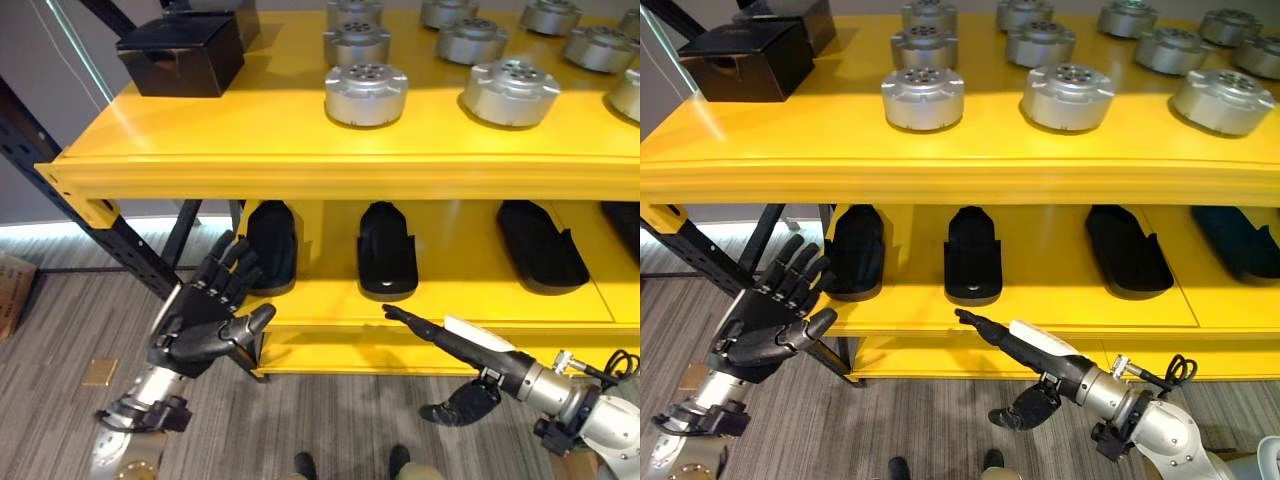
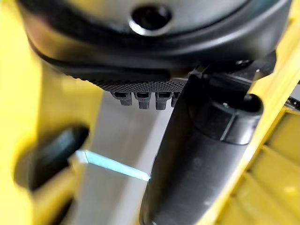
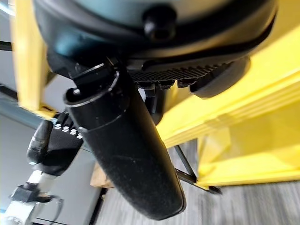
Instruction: Move parts from the plastic box to the shelf.
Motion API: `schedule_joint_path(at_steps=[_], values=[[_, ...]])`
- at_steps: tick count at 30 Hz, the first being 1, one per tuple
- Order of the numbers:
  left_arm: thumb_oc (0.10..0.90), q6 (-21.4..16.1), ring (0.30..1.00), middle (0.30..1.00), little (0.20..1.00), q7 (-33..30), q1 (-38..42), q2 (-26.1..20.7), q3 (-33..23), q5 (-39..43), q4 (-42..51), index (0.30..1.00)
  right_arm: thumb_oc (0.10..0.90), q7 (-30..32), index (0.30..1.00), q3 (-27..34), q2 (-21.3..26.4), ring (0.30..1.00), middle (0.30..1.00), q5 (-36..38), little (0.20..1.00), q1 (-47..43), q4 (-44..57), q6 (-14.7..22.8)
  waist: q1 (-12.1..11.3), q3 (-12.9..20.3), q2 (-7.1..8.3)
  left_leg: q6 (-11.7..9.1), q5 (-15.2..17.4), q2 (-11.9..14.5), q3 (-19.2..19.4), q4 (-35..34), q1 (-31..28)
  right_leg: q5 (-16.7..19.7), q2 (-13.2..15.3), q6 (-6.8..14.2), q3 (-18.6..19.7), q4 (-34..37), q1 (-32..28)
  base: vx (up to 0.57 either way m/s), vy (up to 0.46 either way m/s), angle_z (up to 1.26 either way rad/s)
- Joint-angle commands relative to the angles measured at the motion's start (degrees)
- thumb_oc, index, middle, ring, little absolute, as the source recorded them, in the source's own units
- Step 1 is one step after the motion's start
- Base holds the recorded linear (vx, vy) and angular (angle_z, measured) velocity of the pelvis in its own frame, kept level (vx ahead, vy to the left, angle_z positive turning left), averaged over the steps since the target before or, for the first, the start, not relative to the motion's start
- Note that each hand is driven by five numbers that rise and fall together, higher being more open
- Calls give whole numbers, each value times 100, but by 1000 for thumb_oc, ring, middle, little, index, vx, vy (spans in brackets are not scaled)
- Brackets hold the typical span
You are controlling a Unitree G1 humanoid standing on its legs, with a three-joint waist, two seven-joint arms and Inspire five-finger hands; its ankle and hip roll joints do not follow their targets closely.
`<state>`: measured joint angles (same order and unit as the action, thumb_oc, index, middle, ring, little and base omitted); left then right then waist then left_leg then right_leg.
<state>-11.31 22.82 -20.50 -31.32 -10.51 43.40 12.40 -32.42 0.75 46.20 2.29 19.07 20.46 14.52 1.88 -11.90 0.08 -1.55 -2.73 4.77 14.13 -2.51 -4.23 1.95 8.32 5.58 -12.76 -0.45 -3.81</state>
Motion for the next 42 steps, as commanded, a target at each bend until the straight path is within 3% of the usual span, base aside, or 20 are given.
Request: schedule_joint_path(at_steps=[1, 8, 13, 16, 22, 36, 42], values=[[900, -1279, 1000, 1000, 1000, -324, 392, -555, -377, -1293, 411, 1000, 900, 53, 1000, -26, 215, 1000, 1000, 448, 1000, -622, 104, 182, -75, 230, 232, -284, 237, 308, -371, 51, -132, -290, 9, 98, 120, 114, -197, 3, 13, 24], [900, -1352, 1000, 1000, 1000, -486, 458, -804, -313, -1378, 426, 1000, 900, 129, 1000, -167, 302, 1000, 1000, 456, 1000, -649, 47, 154, -77, 188, 261, -272, 262, 297, -331, 72, -123, -277, 35, 121, 90, 145, -209, 2, 7, 8], [900, -1367, 1000, 1000, 1000, -514, 497, -767, -157, -1361, 485, 1000, 900, 604, 1000, -298, 242, 1000, 1000, -129, 1000, -773, -60, 328, -90, 154, 252, -270, 284, 308, -307, 101, -104, -275, 41, 128, 72, 146, -195, 0, 0, 0], [900, -1381, 1000, 1000, 1000, -591, 500, -767, -140, -1359, 513, 1000, 900, 949, 1000, -370, 329, 1000, 1000, -981, 1000, -939, -97, 430, -113, 126, 228, -279, 280, 308, -269, 92, -96, -250, 46, 134, 39, 186, -185, 4, 2, -1], [900, -1402, 1000, 1000, 1000, -612, 488, -753, -91, -1186, 557, 1000, 900, 1242, 1000, -484, 529, 1000, 1000, -1862, 1000, -1128, -187, 322, -155, 103, 214, -289, 278, 307, -257, 98, -53, -225, 49, 142, 16, 223, -156, 6, 2, -3], [900, -1476, 1000, 1000, 1000, -549, 697, -782, 134, -1063, 551, 1000, 900, 1761, 1000, -1235, 796, 1000, 1000, -2893, 1000, -2020, -755, 428, -349, 4, 225, -301, 272, 310, -239, 119, 36, -126, 47, 163, -73, 336, -84, 2, -4, 1], [900, -1513, 1000, 1000, 1000, -518, 669, -849, 185, -1061, 539, 1000, 900, 1899, 1000, -1343, 951, 1000, 1000, -3048, 1000, -2102, -870, 297, -404, -33, 234, -293, 279, 309, -262, 158, 75, -138, 54, 163, -110, 292, -55, 0, 0, 0]])
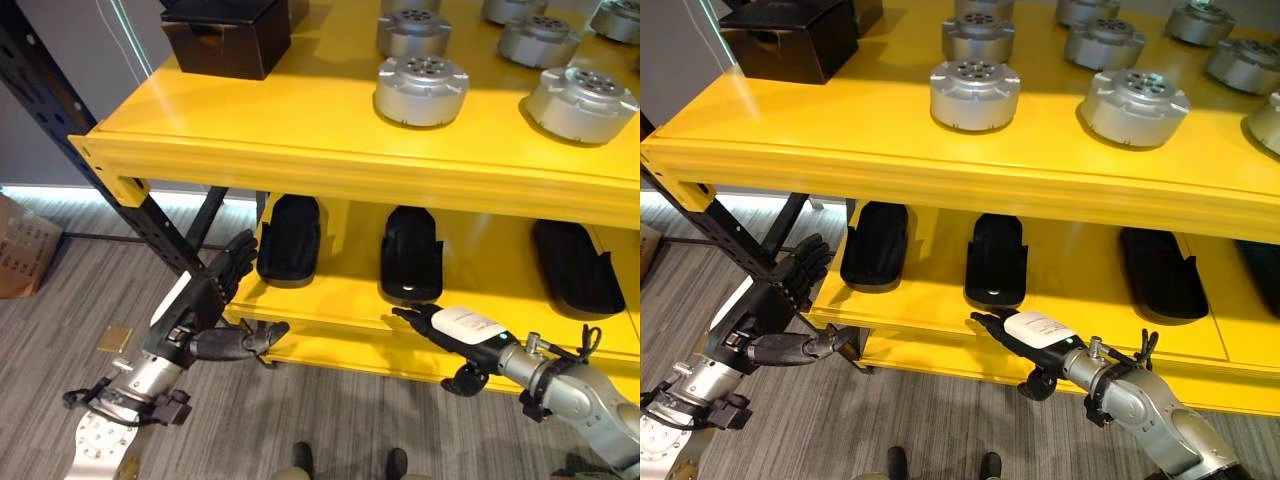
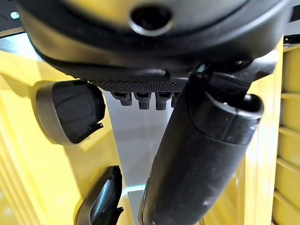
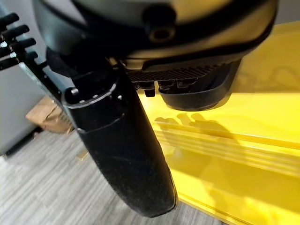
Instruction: Move parts from the plastic box to the shelf.
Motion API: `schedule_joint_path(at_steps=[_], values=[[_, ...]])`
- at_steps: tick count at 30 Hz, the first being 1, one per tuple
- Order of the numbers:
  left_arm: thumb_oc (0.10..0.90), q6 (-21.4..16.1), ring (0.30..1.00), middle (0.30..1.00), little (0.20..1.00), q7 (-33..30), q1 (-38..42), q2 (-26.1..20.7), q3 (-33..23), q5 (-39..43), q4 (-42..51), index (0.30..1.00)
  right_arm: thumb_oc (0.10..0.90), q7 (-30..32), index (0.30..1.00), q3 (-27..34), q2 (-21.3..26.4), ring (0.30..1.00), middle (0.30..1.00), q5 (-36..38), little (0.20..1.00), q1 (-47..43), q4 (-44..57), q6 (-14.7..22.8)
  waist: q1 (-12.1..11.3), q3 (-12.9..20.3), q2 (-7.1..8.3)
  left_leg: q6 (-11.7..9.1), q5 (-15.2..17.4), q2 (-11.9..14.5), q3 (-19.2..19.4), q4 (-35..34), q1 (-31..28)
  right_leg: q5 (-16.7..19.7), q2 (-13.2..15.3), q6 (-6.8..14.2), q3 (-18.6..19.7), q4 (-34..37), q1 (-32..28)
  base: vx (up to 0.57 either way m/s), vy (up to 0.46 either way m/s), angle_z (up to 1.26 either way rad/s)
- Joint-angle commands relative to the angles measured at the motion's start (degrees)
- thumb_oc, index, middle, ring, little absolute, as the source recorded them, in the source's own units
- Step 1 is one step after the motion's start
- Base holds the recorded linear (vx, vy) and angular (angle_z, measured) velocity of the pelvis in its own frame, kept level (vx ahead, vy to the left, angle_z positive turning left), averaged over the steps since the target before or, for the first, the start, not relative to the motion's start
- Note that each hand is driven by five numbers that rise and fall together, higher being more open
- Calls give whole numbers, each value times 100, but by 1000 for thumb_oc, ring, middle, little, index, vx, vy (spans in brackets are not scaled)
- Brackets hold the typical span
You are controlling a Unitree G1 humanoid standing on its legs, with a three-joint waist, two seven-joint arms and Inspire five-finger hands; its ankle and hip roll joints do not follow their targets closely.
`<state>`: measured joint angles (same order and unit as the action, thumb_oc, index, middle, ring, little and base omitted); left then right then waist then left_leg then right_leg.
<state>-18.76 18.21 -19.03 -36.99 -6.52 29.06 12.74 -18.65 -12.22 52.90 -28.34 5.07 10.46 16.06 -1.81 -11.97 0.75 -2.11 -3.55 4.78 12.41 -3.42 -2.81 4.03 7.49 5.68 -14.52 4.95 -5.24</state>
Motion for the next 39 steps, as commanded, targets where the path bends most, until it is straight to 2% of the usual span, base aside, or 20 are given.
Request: schedule_joint_path(at_steps=[1, 2, 10, 15, 17, 23, 39], values=[[900, -769, 1000, 1000, 1000, -57, 521, -281, -214, 373, 505, 1000, 900, 523, 1000, -48, 282, 1000, 1000, 15, 1000, -703, 129, 142, -35, -25, 168, -237, 361, 308, -91, 250, -66, -346, 138, 153, 66, -249, 88, 0, 0, 0], [900, -778, 1000, 1000, 1000, -95, 537, -274, -150, 339, 505, 1000, 900, 561, 1000, -156, 257, 1000, 1000, -8, 1000, -815, -78, 17, -70, -58, 163, -232, 376, 315, -100, 290, -41, -368, 143, 148, 43, -292, 110, 0, 0, 0], [900, -786, 1000, 1000, 1000, -28, 556, -252, -147, 328, 476, 1000, 900, 512, 1000, -285, 151, 1000, 1000, 18, 1000, -859, -448, -91, -99, -129, 139, -236, 370, 332, -108, 334, -4, -392, 157, 133, 16, -350, 140, 0, 0, 0], [900, -775, 1000, 1000, 1000, 60, 631, -240, -58, 255, 409, 1000, 900, 1154, 1000, -383, -68, 1000, 1000, -96, 1000, -1045, -997, -87, -134, -171, 86, -231, 381, 320, -149, 363, 17, -418, 164, 120, -6, -400, 159, 0, 0, 0], [900, -772, 1000, 1000, 1000, 89, 637, -236, -51, 300, 384, 1000, 900, 1263, 1000, -336, -138, 1000, 1000, -132, 1000, -1063, -1129, -182, -129, -184, 55, -227, 388, 314, -159, 380, 27, -435, 169, 112, -8, -435, 175, 0, 0, 0], [900, -772, 1000, 1000, 1000, 152, 682, -179, -34, 321, 379, 1000, 900, 1552, 1000, -340, -311, 1000, 1000, -393, 1000, -1150, -1509, -101, -136, -219, -15, -220, 404, 316, -189, 440, 57, -480, 180, 89, -10, -514, 208, 0, 0, 0], [900, -681, 1000, 1000, 1000, 205, 791, -74, 85, 244, 410, 1000, 900, 1547, 1000, -669, -479, 1000, 1000, -500, 1000, -1499, -2057, -210, -224, -253, -112, -227, 417, 290, -280, 524, 85, -568, 232, 42, -61, -659, 218, 10, 2, 3]])
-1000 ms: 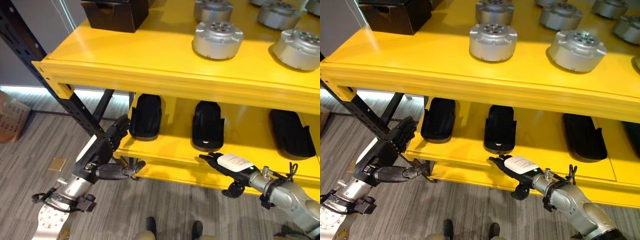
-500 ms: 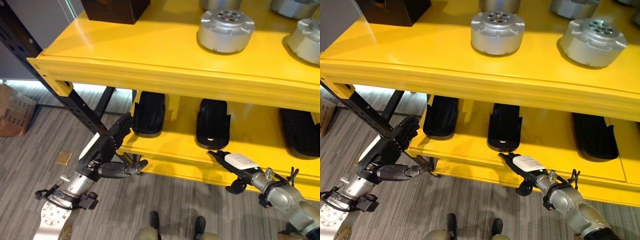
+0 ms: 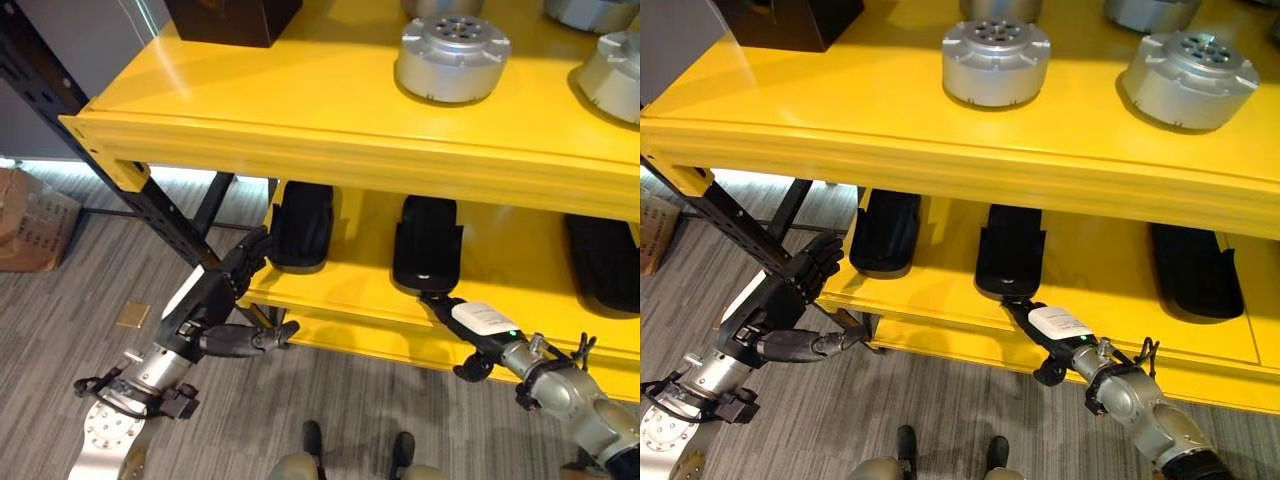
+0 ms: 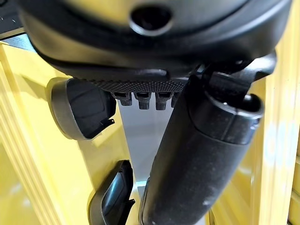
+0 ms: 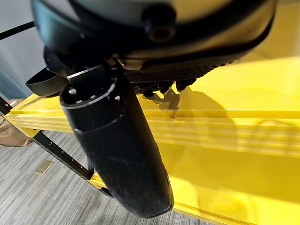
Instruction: Move parts from the plastic box to the shelf.
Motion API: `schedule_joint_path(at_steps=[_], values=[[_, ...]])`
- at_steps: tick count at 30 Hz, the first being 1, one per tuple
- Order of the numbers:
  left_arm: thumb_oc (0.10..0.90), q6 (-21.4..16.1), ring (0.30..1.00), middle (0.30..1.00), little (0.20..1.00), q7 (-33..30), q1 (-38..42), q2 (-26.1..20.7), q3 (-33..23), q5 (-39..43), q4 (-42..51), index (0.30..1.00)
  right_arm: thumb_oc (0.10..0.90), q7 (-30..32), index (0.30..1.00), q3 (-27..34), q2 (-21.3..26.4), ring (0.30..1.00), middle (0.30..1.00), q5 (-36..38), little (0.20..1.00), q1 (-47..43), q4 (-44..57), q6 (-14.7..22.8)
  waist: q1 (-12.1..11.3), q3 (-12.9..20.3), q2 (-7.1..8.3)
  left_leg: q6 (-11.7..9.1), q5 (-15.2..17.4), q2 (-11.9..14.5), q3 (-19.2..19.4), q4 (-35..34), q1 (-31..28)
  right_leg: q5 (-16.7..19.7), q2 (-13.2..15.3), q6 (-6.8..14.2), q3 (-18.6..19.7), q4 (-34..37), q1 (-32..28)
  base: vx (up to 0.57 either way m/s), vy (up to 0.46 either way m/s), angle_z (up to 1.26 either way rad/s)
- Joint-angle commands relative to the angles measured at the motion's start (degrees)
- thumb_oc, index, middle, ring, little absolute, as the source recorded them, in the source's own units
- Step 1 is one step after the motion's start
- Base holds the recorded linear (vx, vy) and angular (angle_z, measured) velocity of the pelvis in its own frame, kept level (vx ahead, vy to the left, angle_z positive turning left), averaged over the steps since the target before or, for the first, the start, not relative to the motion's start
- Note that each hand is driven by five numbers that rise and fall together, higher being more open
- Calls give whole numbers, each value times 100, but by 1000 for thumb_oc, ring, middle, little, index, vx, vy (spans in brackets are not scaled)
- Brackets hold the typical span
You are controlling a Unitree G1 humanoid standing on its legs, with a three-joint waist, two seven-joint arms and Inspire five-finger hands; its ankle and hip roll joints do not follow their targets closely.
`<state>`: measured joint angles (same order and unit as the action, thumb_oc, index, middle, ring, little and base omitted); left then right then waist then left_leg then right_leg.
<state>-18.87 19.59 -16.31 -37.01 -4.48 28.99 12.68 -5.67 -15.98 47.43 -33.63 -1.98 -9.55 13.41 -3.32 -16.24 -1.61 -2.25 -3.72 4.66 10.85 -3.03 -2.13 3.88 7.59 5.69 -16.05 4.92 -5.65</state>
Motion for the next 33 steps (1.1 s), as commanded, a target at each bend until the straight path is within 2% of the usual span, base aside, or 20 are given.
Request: schedule_joint_path(at_steps=[1, 17, 33], values=[[900, -678, 1000, 1000, 1000, 72, 519, -63, -111, 250, 407, 1000, 900, 231, 1000, -314, 60, 1000, 1000, 49, 1000, -817, -91, 40, -77, 179, 117, -213, 433, 302, -125, 481, 10, -557, 226, 42, 87, -664, 258, 15, 8, 4], [900, -594, 1000, 1000, 1000, 143, 551, 42, -57, 213, 416, 1000, 900, 455, 1000, -401, -249, 1000, 1000, 75, 1000, -965, -471, -389, -123, 197, 57, -214, 437, 288, -166, 488, -31, -584, 250, 24, 65, -715, 234, 1, 0, 0], [900, -504, 1000, 1000, 1000, 264, 543, 107, -86, 259, 438, 1000, 900, 671, 1000, -165, -369, 1000, 1000, 227, 1000, -943, -715, -575, -105, 261, 17, -213, 448, 283, -138, 468, -104, -582, 267, 27, 74, -713, 188, 0, 0, 0]])
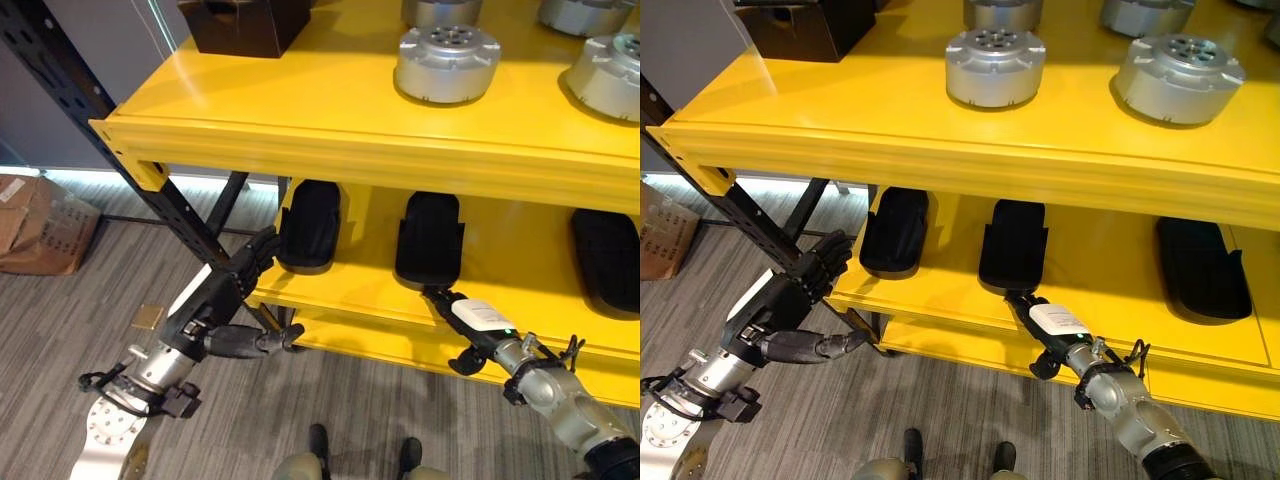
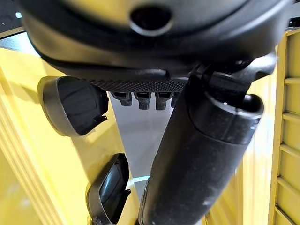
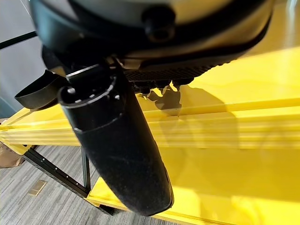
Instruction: Move parts from the plastic box to the shelf.
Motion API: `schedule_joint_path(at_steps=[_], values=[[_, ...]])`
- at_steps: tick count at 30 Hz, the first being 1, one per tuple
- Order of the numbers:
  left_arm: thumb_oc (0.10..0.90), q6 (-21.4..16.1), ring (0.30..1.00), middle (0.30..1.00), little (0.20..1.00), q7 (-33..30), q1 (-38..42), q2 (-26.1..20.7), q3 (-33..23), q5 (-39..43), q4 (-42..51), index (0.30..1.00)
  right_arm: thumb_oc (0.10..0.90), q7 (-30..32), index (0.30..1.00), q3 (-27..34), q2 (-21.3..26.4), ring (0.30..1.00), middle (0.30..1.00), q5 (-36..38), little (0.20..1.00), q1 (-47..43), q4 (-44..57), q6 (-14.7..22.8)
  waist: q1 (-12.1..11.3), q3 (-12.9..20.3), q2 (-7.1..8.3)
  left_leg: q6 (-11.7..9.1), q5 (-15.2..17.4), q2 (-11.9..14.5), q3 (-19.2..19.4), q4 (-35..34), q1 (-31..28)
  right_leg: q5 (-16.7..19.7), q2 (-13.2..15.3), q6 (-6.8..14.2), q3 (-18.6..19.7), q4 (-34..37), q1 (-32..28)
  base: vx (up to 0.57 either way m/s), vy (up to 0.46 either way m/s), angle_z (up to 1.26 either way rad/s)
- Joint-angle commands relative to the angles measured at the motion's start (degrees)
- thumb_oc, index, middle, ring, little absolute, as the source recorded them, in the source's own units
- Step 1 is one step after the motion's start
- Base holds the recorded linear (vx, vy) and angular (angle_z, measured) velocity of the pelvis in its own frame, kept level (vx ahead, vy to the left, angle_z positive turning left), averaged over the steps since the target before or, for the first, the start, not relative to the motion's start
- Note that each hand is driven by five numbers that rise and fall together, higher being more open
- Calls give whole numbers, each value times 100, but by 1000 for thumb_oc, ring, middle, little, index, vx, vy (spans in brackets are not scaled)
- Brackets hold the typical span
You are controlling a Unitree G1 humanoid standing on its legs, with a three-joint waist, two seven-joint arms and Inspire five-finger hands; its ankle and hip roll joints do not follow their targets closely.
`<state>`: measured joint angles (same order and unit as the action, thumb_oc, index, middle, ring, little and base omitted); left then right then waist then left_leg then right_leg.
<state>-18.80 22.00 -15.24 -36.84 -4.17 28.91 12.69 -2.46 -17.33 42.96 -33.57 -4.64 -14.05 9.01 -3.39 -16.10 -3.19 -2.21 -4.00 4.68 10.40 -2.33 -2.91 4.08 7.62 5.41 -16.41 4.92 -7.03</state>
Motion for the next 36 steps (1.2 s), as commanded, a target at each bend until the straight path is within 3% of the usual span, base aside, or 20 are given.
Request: schedule_joint_path(at_steps=[1, 19, 26, 36], values=[[900, -486, 1000, 1000, 1000, 14, 458, 91, -109, 248, 442, 1000, 900, 356, 1000, -41, 74, 1000, 1000, 254, 1000, -710, -306, -149, -102, 250, 170, -218, 478, 280, -95, 402, -29, -604, 269, 55, 112, -718, 324, 0, 0, 0], [900, -412, 1000, 1000, 1000, 81, 500, 127, -91, 266, 437, 1000, 900, 277, 1000, -51, 8, 1000, 1000, 421, 1000, -942, -594, -239, -151, 273, 121, -225, 476, 257, -141, 399, -60, -620, 296, 44, 80, -759, 292, 6, 2, 2], [900, -519, 1000, 1000, 1000, 11, 294, 269, -255, 171, 500, 1000, 900, -338, 1000, 56, -184, 1000, 1000, 437, 1000, -285, 243, -22, 1, 213, 149, -214, 457, 275, -82, 384, -41, -603, 293, 63, 147, -774, 369, -4, 2, 0], [900, -642, 1000, 1000, 1000, -207, 280, 294, -286, 83, 539, 1000, 900, -661, 1000, 125, -238, 1000, 1000, 899, 1000, 457, 1350, -92, 236, 173, 255, -208, 460, 278, 51, 363, -18, -534, 262, 117, 288, -690, 426, -41, 3, -7]])
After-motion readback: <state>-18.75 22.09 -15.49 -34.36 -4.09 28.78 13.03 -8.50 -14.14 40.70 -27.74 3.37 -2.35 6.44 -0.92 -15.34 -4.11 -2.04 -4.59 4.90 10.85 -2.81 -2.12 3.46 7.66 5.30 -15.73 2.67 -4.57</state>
